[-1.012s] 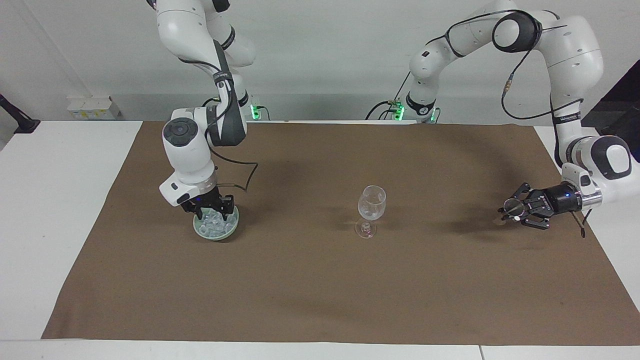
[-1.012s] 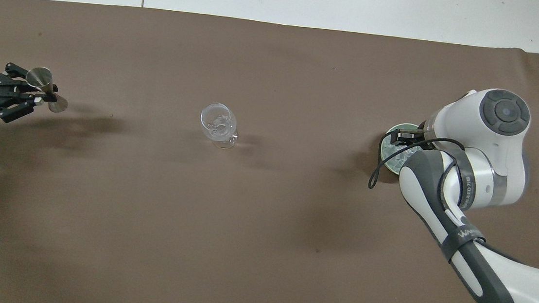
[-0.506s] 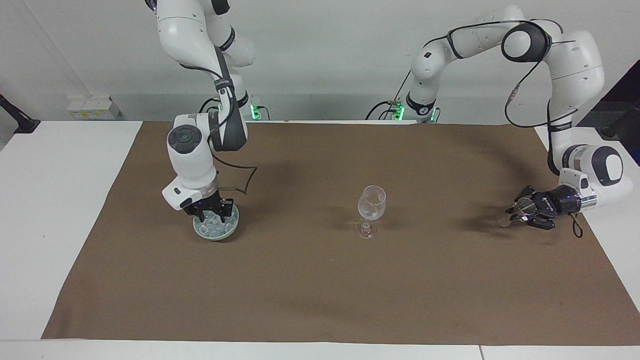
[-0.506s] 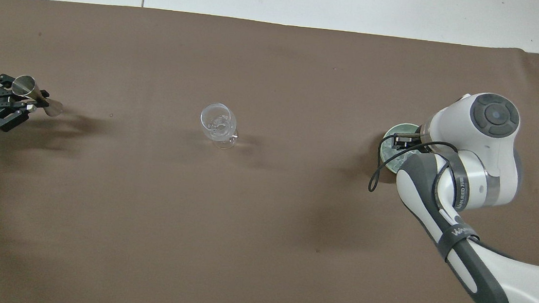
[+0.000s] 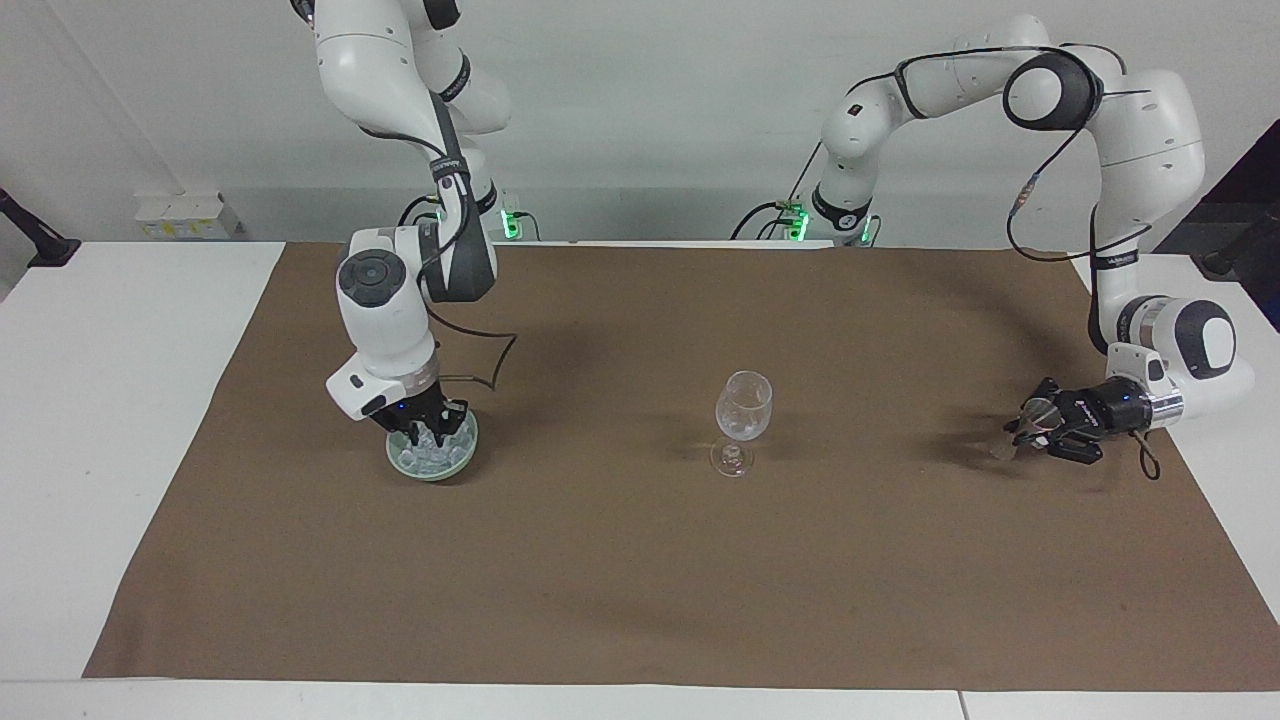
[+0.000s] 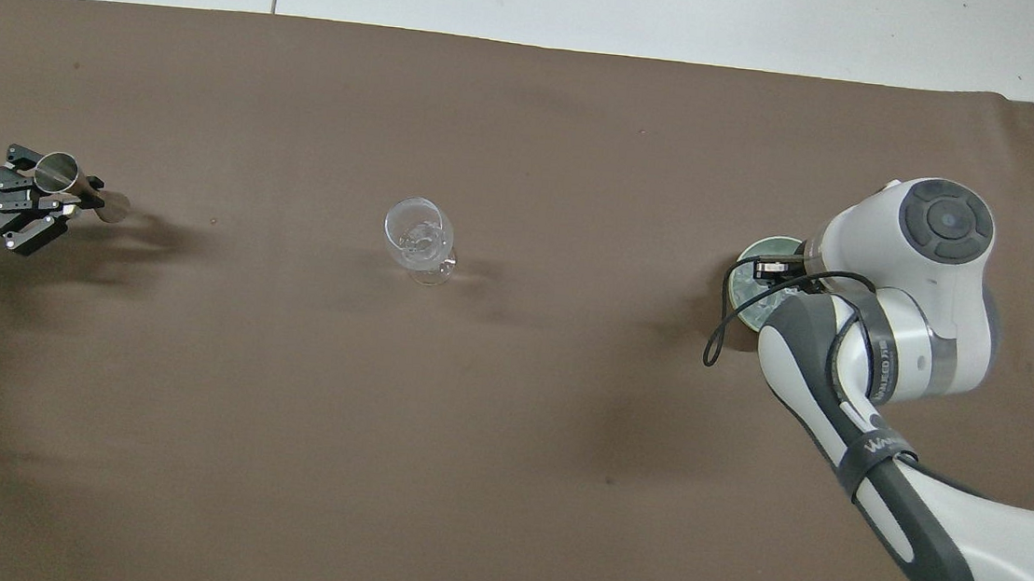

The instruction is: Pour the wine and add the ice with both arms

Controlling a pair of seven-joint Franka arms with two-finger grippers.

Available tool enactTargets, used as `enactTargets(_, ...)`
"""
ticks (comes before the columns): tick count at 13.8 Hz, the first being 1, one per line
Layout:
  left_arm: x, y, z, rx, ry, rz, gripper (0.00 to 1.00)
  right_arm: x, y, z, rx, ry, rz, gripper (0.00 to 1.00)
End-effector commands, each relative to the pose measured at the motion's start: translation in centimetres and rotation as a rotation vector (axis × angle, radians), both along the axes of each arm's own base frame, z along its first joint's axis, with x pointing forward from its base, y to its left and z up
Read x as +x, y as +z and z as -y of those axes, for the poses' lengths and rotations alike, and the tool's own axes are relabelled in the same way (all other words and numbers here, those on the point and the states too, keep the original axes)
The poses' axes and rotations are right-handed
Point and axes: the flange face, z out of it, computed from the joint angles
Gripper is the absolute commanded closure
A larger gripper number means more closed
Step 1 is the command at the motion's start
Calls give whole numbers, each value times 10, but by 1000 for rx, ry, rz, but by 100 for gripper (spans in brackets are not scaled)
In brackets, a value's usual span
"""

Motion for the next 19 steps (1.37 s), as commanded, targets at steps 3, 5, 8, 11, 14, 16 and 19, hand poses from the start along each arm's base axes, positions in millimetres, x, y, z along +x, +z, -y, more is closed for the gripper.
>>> enactTargets(3,0,-11,8,7,-5,11,100,-6,42,-1,-17,-26,54,100)
enactTargets(5,-2,-15,7,-3,-7,8,100,-9,78,0,-11,-40,66,100)
enactTargets(8,-9,-30,9,-23,-15,15,100,-16,132,-7,-11,-92,47,100)
enactTargets(11,-16,-46,11,-4,-44,12,100,-25,184,-14,40,-119,56,100)
enactTargets(14,-18,-48,10,-10,-43,7,100,-31,215,-17,67,-129,37,100)
enactTargets(16,-18,-48,10,-9,-45,10,100,-29,219,-32,132,-128,31,100)
enactTargets(19,-20,-55,12,-20,-46,-4,100,-24,237,-82,170,-70,59,100)
